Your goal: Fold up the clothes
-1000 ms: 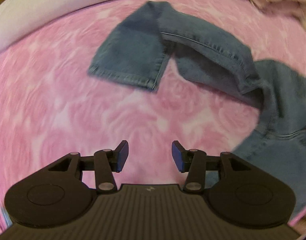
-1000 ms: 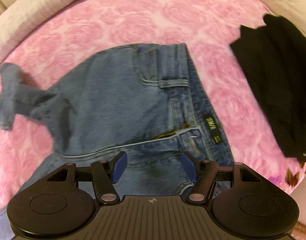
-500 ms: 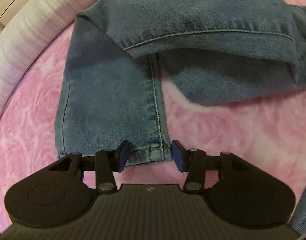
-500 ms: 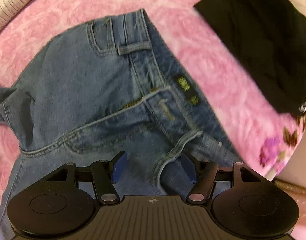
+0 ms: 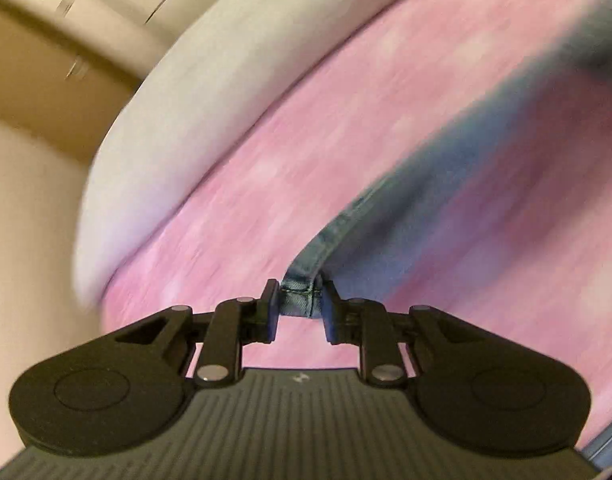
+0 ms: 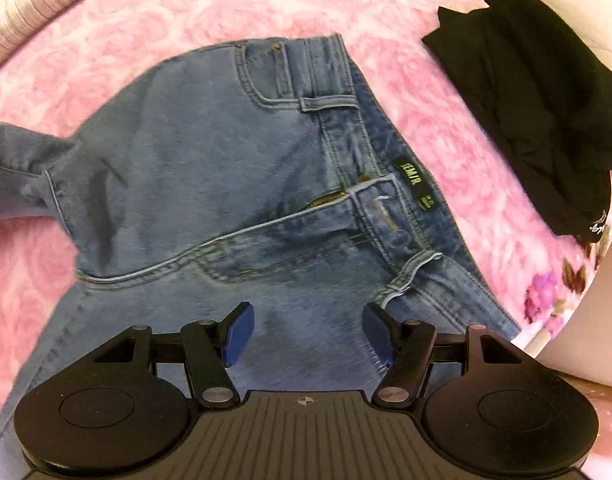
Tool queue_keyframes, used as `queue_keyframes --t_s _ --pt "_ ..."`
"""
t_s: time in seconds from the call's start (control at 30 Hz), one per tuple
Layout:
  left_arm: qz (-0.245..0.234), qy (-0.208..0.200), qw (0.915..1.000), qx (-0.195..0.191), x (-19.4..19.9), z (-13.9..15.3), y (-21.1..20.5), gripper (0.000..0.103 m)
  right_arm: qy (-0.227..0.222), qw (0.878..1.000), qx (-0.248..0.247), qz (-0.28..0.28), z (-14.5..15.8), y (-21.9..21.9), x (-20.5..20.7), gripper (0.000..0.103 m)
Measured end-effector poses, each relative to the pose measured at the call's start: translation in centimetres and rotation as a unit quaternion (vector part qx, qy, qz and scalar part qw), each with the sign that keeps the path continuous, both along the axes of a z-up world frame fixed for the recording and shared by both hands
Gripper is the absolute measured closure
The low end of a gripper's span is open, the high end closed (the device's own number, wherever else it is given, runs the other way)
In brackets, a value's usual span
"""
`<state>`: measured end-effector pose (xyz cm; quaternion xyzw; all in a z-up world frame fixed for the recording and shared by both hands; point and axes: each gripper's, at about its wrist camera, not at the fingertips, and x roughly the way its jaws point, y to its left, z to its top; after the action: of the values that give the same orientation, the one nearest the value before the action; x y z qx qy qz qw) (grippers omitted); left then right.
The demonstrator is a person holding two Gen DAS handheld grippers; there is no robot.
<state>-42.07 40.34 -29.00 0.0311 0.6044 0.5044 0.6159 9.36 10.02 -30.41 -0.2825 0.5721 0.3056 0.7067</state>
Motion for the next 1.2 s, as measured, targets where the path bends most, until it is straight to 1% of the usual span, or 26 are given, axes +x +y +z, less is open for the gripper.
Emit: queue_keyframes --t_s 0.03,0.07,0.1,0.17,0.2,0.27,0.33,0.37,0.47,0.53,0.6,0.63,0.7,0.73,0.8,0.9,1.0,1.13,1.2 --pt "0.026 0.019 0.9993 -0.017 -2.5 -1.1 0.2 0.084 0.003 1.000 0.000 0.003 0.0 0.2 -0.4 0.039" --pt "0.054 0.036 0.9967 -0.048 -4.9 -2.6 0.4 0.083 0.007 1.000 0.000 0.007 -0.2 0.4 -0.9 0.039" --pt "0.081 0.041 0.9932 -0.072 -6.8 -4.0 0.3 0.082 0.011 1.000 -0.001 0.010 -0.3 0.6 -1.3 0.039" --pt "0.137 0.025 0.9848 -0.104 -9.4 -6.2 -0.5 0.082 0.019 1.000 -0.003 0.023 -0.5 0.7 -2.5 0.039" --pt "0.162 0.016 0.9803 -0.111 -10.4 -7.1 -1.1 0.082 0.022 0.999 -0.004 0.031 -0.6 0.7 -3.1 0.039" --pt "0.207 -0.004 0.9728 -0.103 -11.3 -8.0 -2.5 0.082 0.024 0.999 -0.007 0.043 -0.7 0.6 -4.0 0.039" --pt "0.233 -0.027 0.9678 -0.091 -11.3 -8.1 -3.0 0.081 0.021 0.998 -0.012 0.050 -0.6 0.3 -4.6 0.039" --pt "0.239 -0.037 0.9665 -0.085 -11.0 -7.9 -3.2 0.081 0.020 0.998 -0.013 0.050 -0.5 0.1 -4.7 0.039" --pt "0.238 -0.068 0.9666 -0.065 -9.8 -6.1 -3.4 0.081 0.011 0.998 -0.010 0.053 0.1 -0.4 -4.7 0.039" --pt "0.222 -0.092 0.9692 -0.053 -8.7 -4.4 -3.9 0.081 -0.001 0.999 -0.010 0.052 0.4 -0.7 -4.4 0.039" --pt "0.199 -0.125 0.9705 -0.052 -7.1 -2.7 -4.1 0.080 -0.007 0.999 -0.008 0.052 0.5 -0.9 -3.7 0.039" --pt "0.186 -0.146 0.9699 -0.059 -6.2 -2.0 -4.1 0.076 -0.007 0.999 -0.005 0.051 0.6 -0.9 -3.4 0.039" --pt "0.153 -0.195 0.9654 -0.082 -4.3 -1.2 -4.1 0.072 -0.006 0.998 0.000 0.059 0.4 -0.6 -2.5 0.039" --pt "0.136 -0.213 0.9629 -0.095 -3.0 -0.9 -4.1 0.071 -0.005 0.998 0.003 0.065 0.2 -0.4 -2.0 0.039" --pt "0.098 -0.237 0.9595 -0.116 0.0 -0.8 -4.3 0.071 -0.005 0.996 0.009 0.084 0.0 0.3 -0.9 0.039" --pt "0.047 -0.250 0.9568 -0.142 5.1 -1.5 -4.3 0.069 -0.004 0.992 0.024 0.124 -0.7 1.7 1.9 0.039" --pt "0.000 -0.254 0.9546 -0.156 9.9 -2.7 -3.9 0.069 -0.010 0.986 0.042 0.163 -0.9 3.5 5.7 0.039" --pt "-0.042 -0.255 0.9509 -0.170 15.9 -4.9 -2.6 0.066 -0.021 0.977 0.064 0.204 -1.4 6.7 11.5 0.039" --pt "-0.059 -0.254 0.9490 -0.177 18.7 -5.8 -2.3 0.066 -0.017 0.974 0.075 0.215 -1.8 8.3 14.2 0.039"
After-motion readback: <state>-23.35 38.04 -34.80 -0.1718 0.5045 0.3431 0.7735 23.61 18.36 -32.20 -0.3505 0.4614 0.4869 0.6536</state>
